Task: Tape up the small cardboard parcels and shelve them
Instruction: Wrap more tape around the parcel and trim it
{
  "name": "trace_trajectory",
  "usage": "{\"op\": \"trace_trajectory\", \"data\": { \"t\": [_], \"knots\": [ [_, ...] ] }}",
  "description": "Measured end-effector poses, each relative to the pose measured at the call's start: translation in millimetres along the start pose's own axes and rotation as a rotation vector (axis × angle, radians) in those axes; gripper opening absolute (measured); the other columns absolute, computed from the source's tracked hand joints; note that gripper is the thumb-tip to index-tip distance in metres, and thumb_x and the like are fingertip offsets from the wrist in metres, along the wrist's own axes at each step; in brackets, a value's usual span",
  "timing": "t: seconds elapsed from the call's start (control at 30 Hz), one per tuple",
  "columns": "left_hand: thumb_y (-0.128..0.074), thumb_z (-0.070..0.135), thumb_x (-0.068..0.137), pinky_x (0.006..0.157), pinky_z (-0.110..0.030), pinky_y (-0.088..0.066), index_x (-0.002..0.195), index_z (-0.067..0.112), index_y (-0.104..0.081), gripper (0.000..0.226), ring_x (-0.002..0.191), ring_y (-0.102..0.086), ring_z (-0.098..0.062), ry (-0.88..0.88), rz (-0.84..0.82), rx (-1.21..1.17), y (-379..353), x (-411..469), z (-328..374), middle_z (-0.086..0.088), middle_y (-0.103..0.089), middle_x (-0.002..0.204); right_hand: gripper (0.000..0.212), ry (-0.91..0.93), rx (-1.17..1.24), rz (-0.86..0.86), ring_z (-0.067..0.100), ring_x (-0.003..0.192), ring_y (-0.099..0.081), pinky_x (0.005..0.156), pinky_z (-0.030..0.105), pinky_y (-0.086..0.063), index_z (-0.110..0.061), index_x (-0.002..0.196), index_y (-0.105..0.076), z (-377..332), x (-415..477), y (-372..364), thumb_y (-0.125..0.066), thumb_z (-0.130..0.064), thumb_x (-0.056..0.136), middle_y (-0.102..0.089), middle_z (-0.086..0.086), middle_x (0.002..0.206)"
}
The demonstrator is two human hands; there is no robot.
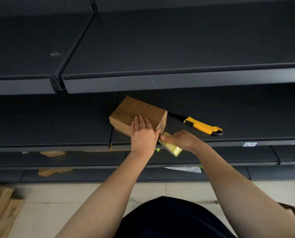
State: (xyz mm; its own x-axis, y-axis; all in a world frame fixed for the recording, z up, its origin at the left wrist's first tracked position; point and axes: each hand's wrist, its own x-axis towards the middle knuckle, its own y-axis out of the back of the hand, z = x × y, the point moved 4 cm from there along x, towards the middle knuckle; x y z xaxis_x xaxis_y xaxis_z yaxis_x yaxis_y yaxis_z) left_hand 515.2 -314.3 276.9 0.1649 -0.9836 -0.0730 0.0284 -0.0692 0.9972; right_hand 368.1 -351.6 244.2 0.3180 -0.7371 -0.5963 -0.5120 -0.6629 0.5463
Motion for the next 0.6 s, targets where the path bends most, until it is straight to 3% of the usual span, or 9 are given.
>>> {"op": "trace_trajectory", "data": {
  "t": [0.07,0.1,0.17,0.23,0.27,0.3,0.37,0.47,0.6],
  "knots": [
    [-0.024,0.049,0.101,0.118,-0.042,-0.012,0.144,-0.006,-0.027,0.07,0.143,-0.021,-0.036,-0.001,-0.018,0.009,3,1,-1,-0.026,-0.025,0.152,0.07,0.031,0.142,-0.026,0.013,0.087,-0.062,0.086,0.034,-0.048,-0.014,0.095,-0.071,6,-9,-2,-0.057,-0.077,0.067,-0.07,0.001,0.096],
    [-0.023,0.048,0.101,0.118,-0.041,-0.013,0.144,-0.005,-0.027,0.069,0.143,-0.021,-0.035,-0.006,-0.018,0.009,7,1,-2,-0.026,-0.026,0.151,0.069,0.059,0.236,-0.033,0.013,0.091,-0.064,0.095,0.037,-0.047,-0.017,0.095,-0.073,6,-14,0,-0.061,-0.076,0.062,-0.072,-0.001,0.098],
    [-0.022,0.046,0.101,0.117,-0.041,-0.02,0.143,-0.004,-0.03,0.065,0.141,-0.027,-0.034,-0.028,0.003,-0.039,19,2,-7,-0.024,-0.032,0.149,0.063,0.13,0.388,-0.019,0.015,0.088,-0.069,0.098,0.04,-0.047,-0.018,0.088,-0.075,-2,-22,10,-0.065,-0.072,0.056,-0.075,-0.001,0.088],
    [-0.024,0.044,0.101,0.106,-0.04,-0.038,0.136,-0.002,-0.041,0.06,0.128,-0.045,-0.032,-0.058,0.034,-0.176,37,5,-12,-0.021,-0.05,0.135,0.06,0.195,0.471,-0.003,0.015,0.082,-0.071,0.09,0.036,-0.052,-0.018,0.083,-0.074,-20,-30,25,-0.069,-0.07,0.054,-0.076,0.0,0.084],
    [-0.026,0.044,0.101,0.091,-0.037,-0.046,0.127,0.001,-0.049,0.055,0.11,-0.056,-0.027,-0.08,0.056,-0.269,47,6,-16,-0.015,-0.059,0.117,0.059,0.226,0.493,0.0,0.015,0.079,-0.072,0.084,0.033,-0.053,-0.018,0.08,-0.074,-32,-34,33,-0.07,-0.07,0.052,-0.075,0.001,0.083],
    [-0.027,0.044,0.101,0.075,-0.031,-0.046,0.115,0.006,-0.056,0.05,0.09,-0.06,-0.02,-0.1,0.065,-0.356,55,7,-19,-0.006,-0.062,0.097,0.058,0.257,0.507,-0.002,0.016,0.076,-0.072,0.078,0.031,-0.053,-0.018,0.077,-0.074,-44,-39,41,-0.071,-0.07,0.05,-0.075,0.002,0.081],
    [-0.031,0.045,0.1,0.058,-0.024,-0.039,0.089,0.013,-0.059,0.044,0.068,-0.059,-0.013,-0.099,0.005,-0.523,65,13,-30,0.002,-0.061,0.077,0.054,0.345,0.515,-0.035,0.018,0.069,-0.071,0.073,0.028,-0.053,-0.015,0.07,-0.072,-68,-50,55,-0.071,-0.067,0.056,-0.074,0.006,0.073],
    [-0.031,0.044,0.101,0.058,-0.028,-0.041,0.079,0.012,-0.06,0.048,0.07,-0.061,-0.019,-0.022,-0.089,-0.757,70,24,-45,-0.006,-0.063,0.076,0.044,0.478,0.582,-0.146,0.021,0.064,-0.066,0.068,0.026,-0.054,-0.006,0.072,-0.066,-98,-64,58,-0.066,-0.051,0.076,-0.068,0.009,0.062],
    [-0.035,0.04,0.1,0.051,-0.025,-0.034,0.071,0.018,-0.051,0.04,0.065,-0.055,-0.011,0.069,-0.035,-0.757,69,31,-48,0.0,-0.056,0.072,0.049,0.491,0.61,-0.177,0.019,0.048,-0.058,0.06,0.03,-0.054,0.002,0.086,-0.061,-118,-70,50,-0.063,-0.046,0.081,-0.062,0.008,0.055]
  ]
}}
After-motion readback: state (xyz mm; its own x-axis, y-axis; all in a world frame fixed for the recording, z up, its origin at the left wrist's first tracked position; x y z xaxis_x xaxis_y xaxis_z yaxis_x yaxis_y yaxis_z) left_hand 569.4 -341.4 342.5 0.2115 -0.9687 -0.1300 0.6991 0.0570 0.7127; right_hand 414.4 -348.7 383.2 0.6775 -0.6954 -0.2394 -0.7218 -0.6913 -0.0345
